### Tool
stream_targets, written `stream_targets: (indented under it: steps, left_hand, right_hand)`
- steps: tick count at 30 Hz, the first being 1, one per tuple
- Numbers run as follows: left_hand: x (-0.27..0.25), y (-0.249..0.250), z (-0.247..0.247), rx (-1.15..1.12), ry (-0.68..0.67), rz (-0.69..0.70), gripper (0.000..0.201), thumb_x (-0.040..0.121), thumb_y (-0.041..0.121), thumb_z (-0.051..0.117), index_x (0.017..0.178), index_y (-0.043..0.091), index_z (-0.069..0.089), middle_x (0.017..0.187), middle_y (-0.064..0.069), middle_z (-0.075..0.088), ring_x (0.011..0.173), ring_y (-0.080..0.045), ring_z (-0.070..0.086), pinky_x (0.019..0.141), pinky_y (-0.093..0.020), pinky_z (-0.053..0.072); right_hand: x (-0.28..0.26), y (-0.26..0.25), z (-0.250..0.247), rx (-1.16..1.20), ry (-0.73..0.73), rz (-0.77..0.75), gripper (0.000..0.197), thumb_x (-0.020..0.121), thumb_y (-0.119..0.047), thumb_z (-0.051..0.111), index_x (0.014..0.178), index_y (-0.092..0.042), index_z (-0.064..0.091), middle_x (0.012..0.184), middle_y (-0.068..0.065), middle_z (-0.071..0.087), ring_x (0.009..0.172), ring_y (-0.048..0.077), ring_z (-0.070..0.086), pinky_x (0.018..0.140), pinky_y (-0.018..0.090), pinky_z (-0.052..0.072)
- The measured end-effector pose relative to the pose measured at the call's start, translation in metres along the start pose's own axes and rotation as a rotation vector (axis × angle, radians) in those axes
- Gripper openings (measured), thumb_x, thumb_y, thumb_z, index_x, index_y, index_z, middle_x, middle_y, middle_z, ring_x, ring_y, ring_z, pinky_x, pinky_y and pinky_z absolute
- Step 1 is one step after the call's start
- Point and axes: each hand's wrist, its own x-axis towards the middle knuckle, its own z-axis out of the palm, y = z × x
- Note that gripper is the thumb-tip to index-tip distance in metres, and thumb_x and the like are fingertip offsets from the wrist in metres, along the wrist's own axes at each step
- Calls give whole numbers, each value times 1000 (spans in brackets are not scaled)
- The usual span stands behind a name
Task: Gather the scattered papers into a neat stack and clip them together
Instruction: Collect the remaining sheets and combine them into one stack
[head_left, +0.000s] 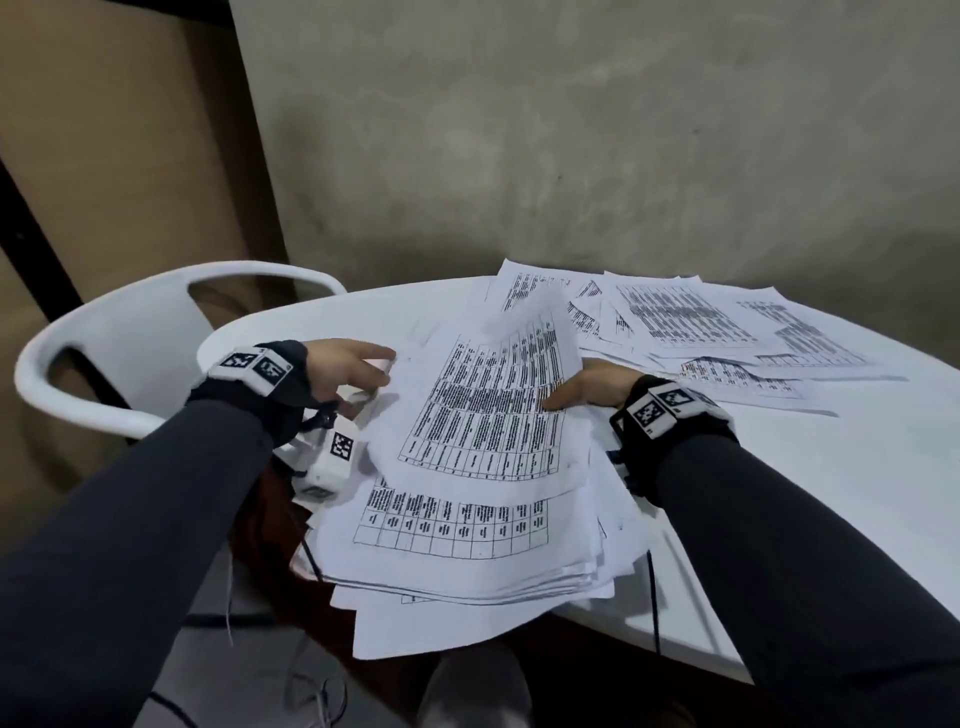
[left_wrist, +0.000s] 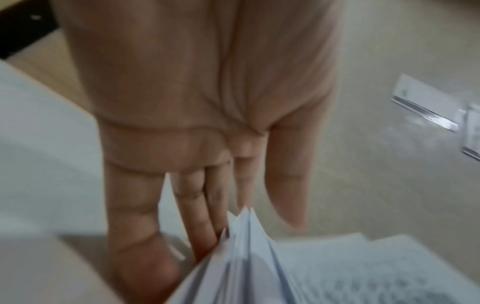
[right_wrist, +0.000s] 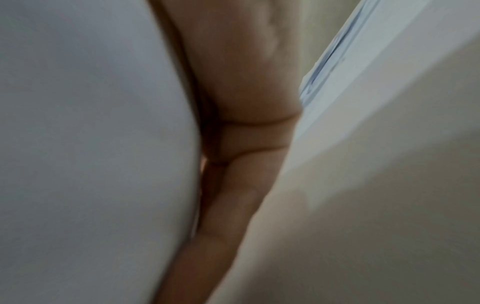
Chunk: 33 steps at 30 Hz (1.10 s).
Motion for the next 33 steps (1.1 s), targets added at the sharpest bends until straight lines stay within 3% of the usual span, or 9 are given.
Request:
stream_targets:
  steps: [4,9,12,15,20,26,28,31,33]
  left_hand:
    - [0,-8,-7,-293,-12,-27,75,82,15,69,144,23,28,100,-5,57,74,-17,51,46,-22,49]
    - [-12,30,2,-457,-158,255,71,36,29,93,98,10,67,90,-3,75,89,-23,69,73,-29,58]
    - [-21,73,7,-498,77,431,29,68,1,76,91,13,64,80,3,75,92,-24,66,84,-29,57]
    - [-45,128,12,-378,298,634,19,80,6,68,93,16,57,90,2,67,86,-16,64,83,-29,53]
    - [-46,142,25,-435,425,725,24,81,7,67,101,8,55,97,-9,67,94,-28,66,89,-39,54]
    - [-32,96,65,-604,326,601,50,67,1,78,110,10,54,103,-8,65,100,-27,62,101,-49,46]
    - [-31,93,63,-627,308,612,69,49,19,88,109,15,54,104,-5,67,104,-27,63,102,-47,46]
    - [-33,104,58,-634,311,621,93,48,28,88,127,3,46,121,-10,62,112,-25,60,106,-45,43]
    - [-34,112,54,-619,336,644,92,54,27,87,131,2,43,115,-7,63,104,-20,62,100,-40,49]
  right_hand:
    - [-15,-12,-4,216,59,-213,32,82,17,57,109,-1,54,90,9,63,77,18,62,61,16,57]
    - [-39,-33,-30,454,243,-376,40,80,20,55,115,2,48,91,10,63,58,6,70,56,14,55]
    - [-46,-55,-44,454,362,-483,45,80,12,62,122,7,47,92,9,63,62,4,69,59,15,55]
    - [-65,-78,-68,504,522,-602,55,74,-9,73,120,4,46,96,4,62,82,12,67,71,19,58]
    - [-75,-85,-65,413,646,-702,44,86,-13,63,126,-8,43,97,-2,58,92,15,59,89,30,53]
    - [-55,-22,-47,326,656,-516,78,55,-63,77,100,-2,60,94,17,69,90,31,67,87,39,56]
    - [-63,-22,-44,381,651,-498,65,52,-58,80,86,-8,56,80,9,64,76,21,66,75,18,56]
    - [-71,-39,-47,487,608,-558,94,60,-38,81,136,-10,35,116,-3,51,108,11,53,95,17,43]
    - [-71,-49,-52,515,613,-616,93,69,-18,77,143,-9,21,117,-6,43,112,10,46,99,16,37]
